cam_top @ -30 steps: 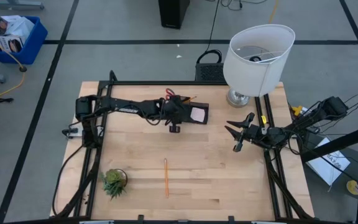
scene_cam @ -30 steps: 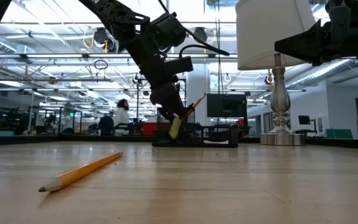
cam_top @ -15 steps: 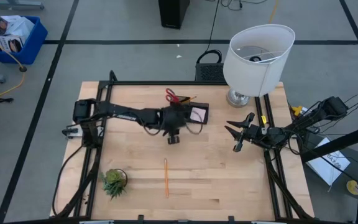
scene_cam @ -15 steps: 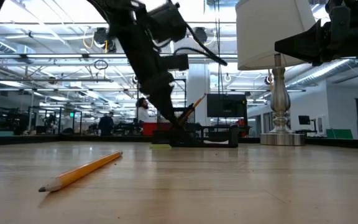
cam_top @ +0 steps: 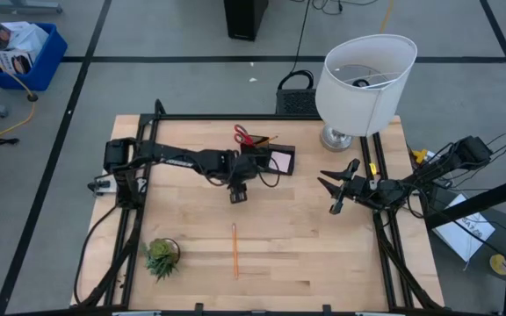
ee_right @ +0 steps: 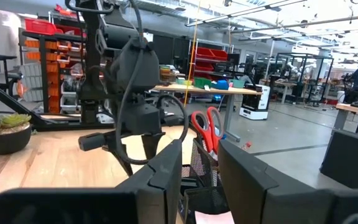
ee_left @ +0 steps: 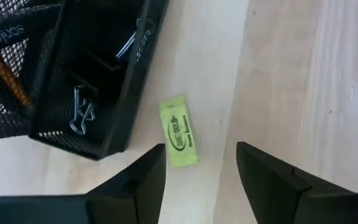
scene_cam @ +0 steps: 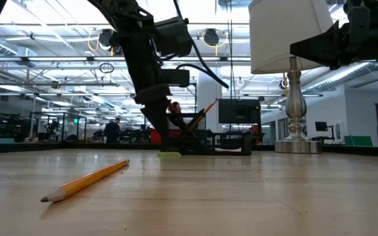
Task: Pick and place office supplies into organizer
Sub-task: Put the yellow green eraser into the desk organizer
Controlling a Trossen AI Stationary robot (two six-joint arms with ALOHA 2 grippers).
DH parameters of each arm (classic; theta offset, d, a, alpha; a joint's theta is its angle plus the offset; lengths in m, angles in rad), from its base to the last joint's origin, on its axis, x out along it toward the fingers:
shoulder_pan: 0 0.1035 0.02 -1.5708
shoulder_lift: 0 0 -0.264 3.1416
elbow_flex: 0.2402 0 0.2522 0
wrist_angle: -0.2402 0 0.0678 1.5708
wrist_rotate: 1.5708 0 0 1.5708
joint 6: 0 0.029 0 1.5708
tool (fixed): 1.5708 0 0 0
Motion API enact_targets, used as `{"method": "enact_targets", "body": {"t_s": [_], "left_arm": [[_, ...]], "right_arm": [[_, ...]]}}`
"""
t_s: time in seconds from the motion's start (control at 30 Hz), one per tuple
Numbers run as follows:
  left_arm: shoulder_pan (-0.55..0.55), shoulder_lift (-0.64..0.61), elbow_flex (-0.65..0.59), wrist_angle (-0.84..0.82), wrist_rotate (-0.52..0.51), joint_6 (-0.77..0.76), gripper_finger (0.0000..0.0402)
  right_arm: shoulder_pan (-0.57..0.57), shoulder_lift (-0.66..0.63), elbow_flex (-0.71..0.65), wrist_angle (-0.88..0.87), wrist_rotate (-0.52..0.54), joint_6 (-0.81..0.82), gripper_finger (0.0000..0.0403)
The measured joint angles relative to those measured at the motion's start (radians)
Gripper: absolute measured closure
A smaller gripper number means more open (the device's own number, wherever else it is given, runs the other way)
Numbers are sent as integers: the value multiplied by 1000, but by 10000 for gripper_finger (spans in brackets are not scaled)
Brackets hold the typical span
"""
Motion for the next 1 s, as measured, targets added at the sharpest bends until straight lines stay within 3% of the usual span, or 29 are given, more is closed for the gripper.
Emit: {"method": "enact_targets", "body": {"t_s": [0.23, 0.33, 0.8, 1.0], "left_arm": [[34, 0, -46, 92, 6, 18, 227], [60, 0, -91, 154, 60, 19, 232], [98, 26, -195, 330, 150, 7, 180], [100, 30, -202, 344, 152, -28, 209]], "right_arm": [[0, 0, 0, 2, 0, 0, 303], [0, 0, 0, 2, 0, 0, 303], [0, 0, 0, 1, 0, 0, 303], [0, 0, 0, 2, 0, 0, 303]]}}
